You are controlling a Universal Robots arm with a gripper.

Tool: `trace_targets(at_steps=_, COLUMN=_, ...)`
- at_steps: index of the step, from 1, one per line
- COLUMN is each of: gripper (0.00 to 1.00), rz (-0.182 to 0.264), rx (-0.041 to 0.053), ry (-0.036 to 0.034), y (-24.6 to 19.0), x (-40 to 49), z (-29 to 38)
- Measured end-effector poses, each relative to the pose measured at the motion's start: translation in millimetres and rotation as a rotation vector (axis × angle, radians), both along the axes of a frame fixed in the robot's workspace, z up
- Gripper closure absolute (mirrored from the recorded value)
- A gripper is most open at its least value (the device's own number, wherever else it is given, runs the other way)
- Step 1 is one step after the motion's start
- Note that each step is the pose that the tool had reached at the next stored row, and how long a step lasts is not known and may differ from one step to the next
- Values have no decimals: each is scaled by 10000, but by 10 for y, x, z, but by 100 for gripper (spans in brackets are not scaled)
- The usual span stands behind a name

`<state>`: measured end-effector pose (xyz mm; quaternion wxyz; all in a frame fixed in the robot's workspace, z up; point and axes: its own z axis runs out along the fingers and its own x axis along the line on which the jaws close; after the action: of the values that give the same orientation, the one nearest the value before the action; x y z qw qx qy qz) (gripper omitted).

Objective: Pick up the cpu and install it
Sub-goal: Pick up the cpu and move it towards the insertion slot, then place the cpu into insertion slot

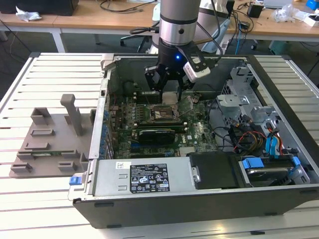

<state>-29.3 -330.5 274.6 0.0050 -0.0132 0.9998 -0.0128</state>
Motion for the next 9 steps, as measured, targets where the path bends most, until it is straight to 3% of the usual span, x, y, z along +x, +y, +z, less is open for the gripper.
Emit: trace_targets(at_steps=9, gripper=45, rz=-149, rx=0, ry=-1, y=0, x=0, z=-1)
